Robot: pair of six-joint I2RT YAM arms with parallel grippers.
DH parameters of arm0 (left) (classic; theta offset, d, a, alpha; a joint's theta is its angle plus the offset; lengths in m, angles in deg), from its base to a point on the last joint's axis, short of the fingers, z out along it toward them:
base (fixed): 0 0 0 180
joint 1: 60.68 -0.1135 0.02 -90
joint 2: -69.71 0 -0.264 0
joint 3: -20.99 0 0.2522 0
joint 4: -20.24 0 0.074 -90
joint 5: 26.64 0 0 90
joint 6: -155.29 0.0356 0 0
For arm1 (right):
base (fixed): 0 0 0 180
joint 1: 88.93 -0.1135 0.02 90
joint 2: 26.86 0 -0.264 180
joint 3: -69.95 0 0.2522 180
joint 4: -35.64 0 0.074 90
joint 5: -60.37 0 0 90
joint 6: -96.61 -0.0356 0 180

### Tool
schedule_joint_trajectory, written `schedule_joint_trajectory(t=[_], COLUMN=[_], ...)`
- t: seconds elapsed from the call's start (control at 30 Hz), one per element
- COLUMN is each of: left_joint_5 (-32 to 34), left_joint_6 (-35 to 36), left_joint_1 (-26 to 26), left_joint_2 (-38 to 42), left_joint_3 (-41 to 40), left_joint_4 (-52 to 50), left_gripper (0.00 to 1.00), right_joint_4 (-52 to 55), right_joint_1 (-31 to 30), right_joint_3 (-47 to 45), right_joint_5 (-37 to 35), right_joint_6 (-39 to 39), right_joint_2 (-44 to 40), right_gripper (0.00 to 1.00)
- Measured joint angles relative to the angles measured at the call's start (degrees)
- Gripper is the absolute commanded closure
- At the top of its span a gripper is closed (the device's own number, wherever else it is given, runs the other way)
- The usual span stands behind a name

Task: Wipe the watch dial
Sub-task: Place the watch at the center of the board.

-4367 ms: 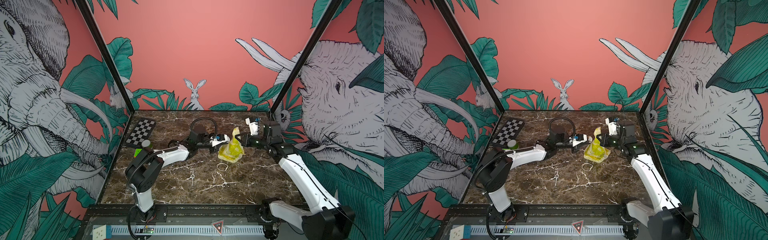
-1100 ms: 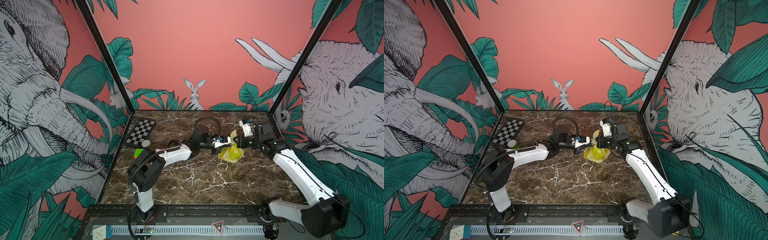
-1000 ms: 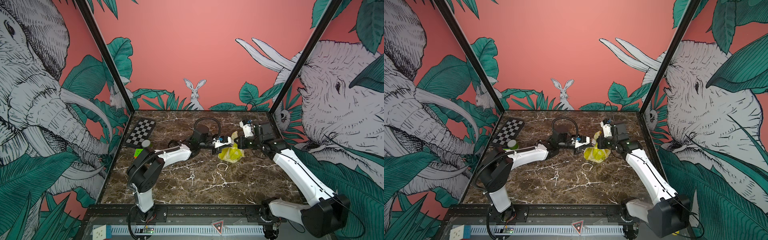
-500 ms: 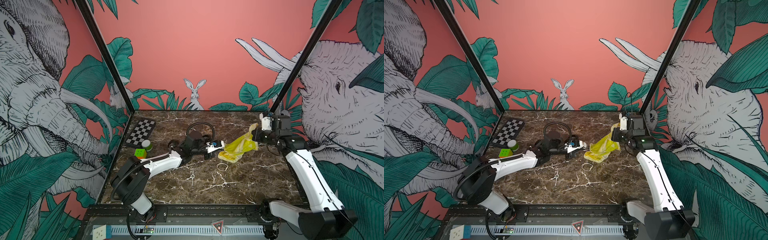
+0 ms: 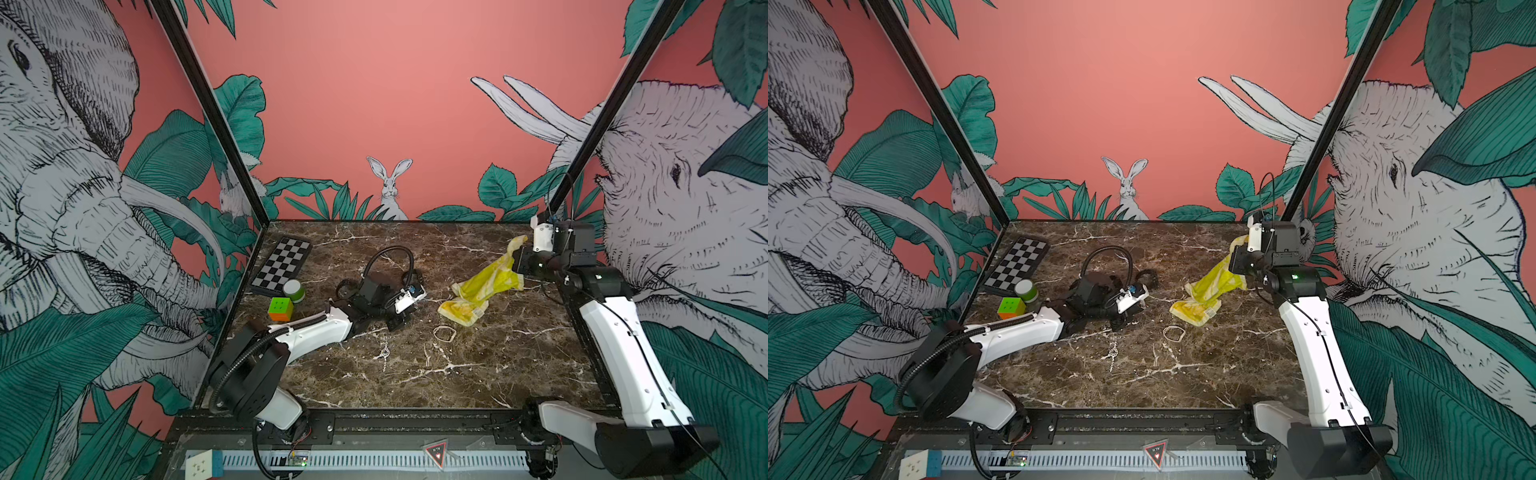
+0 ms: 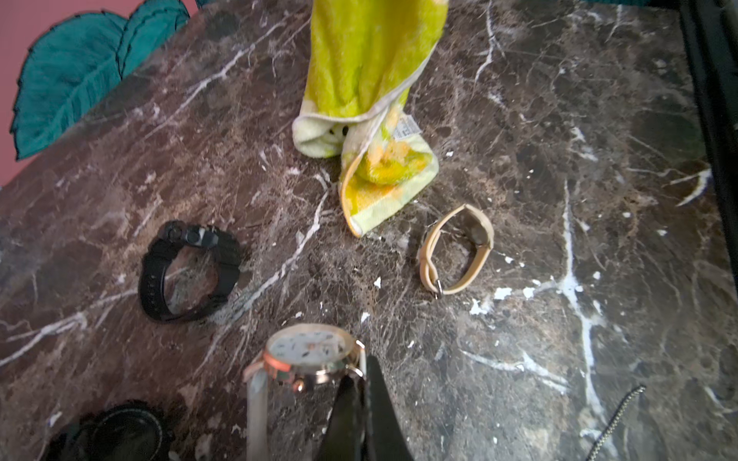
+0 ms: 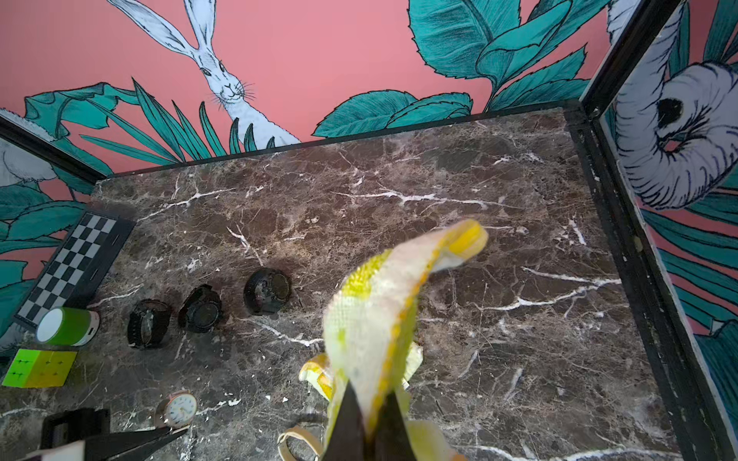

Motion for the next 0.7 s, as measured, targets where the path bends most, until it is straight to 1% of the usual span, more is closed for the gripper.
schedule_joint_trajectory(t=[0.13, 0.3, 0.37, 0.43, 0.47, 0.53, 0.7], left_joint_5=[2.01, 4.70, 5.40, 6.25, 6.54, 6.91, 7.63], left_joint_6=[-2.62, -4.85, -5.46, -6.40, -6.95, -8.81, -10.95], left_joint_1=[-0.33, -0.59, -0.63, -0.94, -1.03, -1.55, -3.45], left_joint_2=[-3.56, -8.52, -9.57, -10.58, -10.95, -11.96, -12.72], left_joint_3=[1.75, 5.90, 6.40, 6.51, 6.54, 6.62, 6.84], left_joint_4=[-2.71, -6.58, -6.97, -7.30, -7.34, -7.43, -7.30], left_gripper=[1.00, 1.00, 0.96, 0.84, 0.80, 0.77, 0.75], right_joint_4=[0.00, 0.39, 0.44, 0.50, 0.57, 0.59, 0.81], right_joint_1=[0.00, 0.00, 0.02, 0.02, 0.02, 0.02, 0.02], right_joint_3=[-0.09, -0.22, -0.22, -0.22, -0.22, -0.35, -1.29], right_joint_5=[0.09, 0.07, 0.07, 0.07, 0.07, 0.07, 0.07], right_joint_6=[-0.59, -0.87, -0.90, -0.87, -0.87, -0.87, -0.87], right_joint_2=[-0.04, -0.44, -0.63, -0.83, -0.90, -1.18, -1.84], right_gripper=[1.00, 1.00, 1.00, 1.00, 1.00, 1.00, 1.00])
